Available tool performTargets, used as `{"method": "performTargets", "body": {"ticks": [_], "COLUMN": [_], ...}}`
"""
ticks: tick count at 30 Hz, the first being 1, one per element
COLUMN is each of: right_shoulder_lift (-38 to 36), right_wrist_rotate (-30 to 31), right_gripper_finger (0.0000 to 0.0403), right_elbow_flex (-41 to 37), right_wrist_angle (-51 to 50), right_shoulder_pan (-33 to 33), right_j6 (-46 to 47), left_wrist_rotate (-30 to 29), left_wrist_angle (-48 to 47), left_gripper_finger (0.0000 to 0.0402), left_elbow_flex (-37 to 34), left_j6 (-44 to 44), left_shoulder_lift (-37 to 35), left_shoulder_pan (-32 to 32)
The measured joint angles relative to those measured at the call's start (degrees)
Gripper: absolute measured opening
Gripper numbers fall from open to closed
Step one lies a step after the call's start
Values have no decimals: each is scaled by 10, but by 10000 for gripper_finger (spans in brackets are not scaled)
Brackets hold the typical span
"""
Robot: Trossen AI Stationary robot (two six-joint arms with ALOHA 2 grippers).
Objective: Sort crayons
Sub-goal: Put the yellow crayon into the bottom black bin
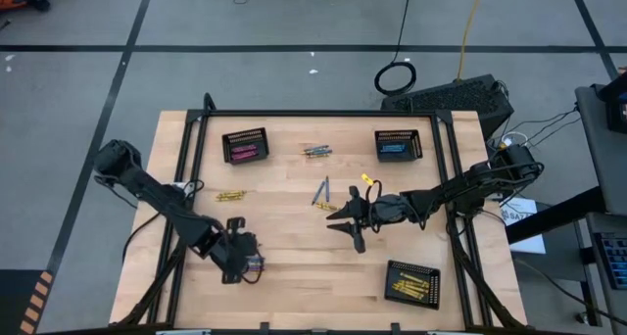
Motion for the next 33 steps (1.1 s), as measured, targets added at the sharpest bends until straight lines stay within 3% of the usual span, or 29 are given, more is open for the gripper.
{"method": "performTargets", "body": {"ticks": [8,18,25,30,33], "right_shoulder_lift": [0,0,0,0,0], "right_wrist_rotate": [-1,-3,-2,-1,-1], "right_gripper_finger": [100,100,100,100,100], "right_elbow_flex": [0,0,0,0,0], "right_wrist_angle": [-1,-1,-1,-1,-2], "right_shoulder_pan": [4,49,57,58,58], "right_j6": [25,50,37,36,35], "left_wrist_rotate": [-72,-180,-187,-122,-116], "left_wrist_angle": [-10,-72,-50,38,45], "left_gripper_finger": [69,33,85,136,142], "left_elbow_flex": [57,16,-5,-5,-5], "left_j6": [-9,-193,-221,-157,-149], "left_shoulder_lift": [4,13,13,13,13], "left_shoulder_pan": [-54,-76,-76,-92,-102]}}
